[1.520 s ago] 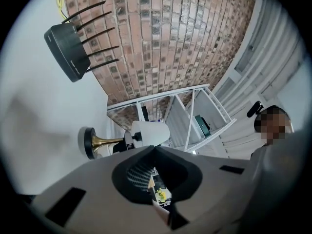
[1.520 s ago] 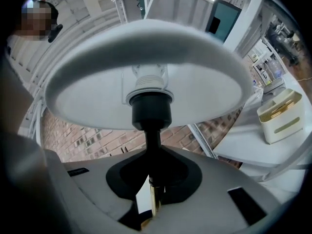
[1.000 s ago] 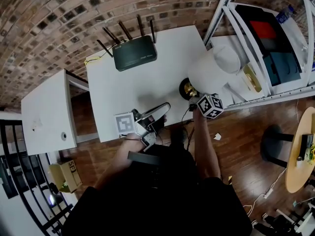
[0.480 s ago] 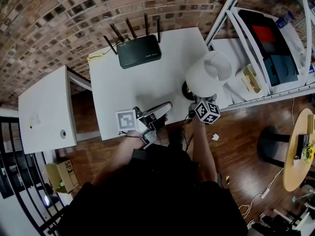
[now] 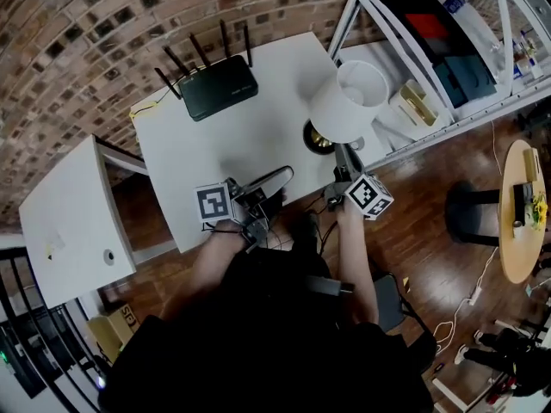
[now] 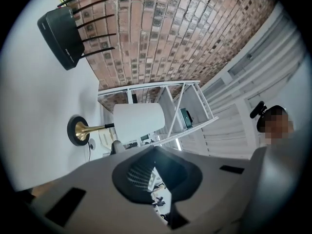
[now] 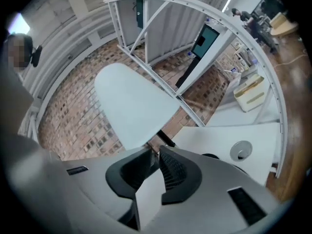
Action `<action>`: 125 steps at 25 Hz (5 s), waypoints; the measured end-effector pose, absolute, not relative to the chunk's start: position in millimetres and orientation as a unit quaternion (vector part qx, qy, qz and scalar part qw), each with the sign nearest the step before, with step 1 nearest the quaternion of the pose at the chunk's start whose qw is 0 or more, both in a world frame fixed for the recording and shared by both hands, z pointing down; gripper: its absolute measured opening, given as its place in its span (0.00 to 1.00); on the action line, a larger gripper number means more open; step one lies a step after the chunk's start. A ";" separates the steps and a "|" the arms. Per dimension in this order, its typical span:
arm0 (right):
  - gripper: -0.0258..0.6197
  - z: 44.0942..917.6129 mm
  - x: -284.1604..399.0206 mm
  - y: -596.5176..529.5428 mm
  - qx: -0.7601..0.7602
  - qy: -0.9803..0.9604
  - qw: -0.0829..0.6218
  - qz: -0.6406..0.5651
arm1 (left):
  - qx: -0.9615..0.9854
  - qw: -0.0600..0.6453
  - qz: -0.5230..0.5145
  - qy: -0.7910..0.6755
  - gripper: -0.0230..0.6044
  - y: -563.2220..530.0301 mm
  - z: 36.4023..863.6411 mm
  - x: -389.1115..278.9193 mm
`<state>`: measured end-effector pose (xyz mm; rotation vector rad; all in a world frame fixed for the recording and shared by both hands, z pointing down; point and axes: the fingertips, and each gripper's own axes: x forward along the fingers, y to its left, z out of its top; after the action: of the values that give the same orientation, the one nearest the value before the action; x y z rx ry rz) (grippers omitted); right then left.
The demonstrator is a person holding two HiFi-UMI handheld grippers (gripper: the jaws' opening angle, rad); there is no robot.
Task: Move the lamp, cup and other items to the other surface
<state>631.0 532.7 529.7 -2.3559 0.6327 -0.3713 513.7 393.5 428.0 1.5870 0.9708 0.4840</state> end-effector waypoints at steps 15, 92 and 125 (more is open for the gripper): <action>0.05 387.3 494.5 452.3 -0.819 0.342 0.457 -0.053 | 0.630 0.551 0.223 0.500 0.04 375.0 403.4 442.3; 0.05 334.8 -176.5 -119.8 -0.415 0.770 0.380 -0.301 | 0.817 0.545 -0.172 0.075 0.04 -116.9 361.8 -237.4; 0.05 358.2 -270.7 -431.3 -0.235 0.811 0.365 -0.392 | 0.813 0.506 -0.242 -0.159 0.04 -387.5 376.9 -360.1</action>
<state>-270.7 -431.3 358.2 -0.6032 2.0854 -1.0088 -360.1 -387.5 376.9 1.9604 -0.3836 -0.5848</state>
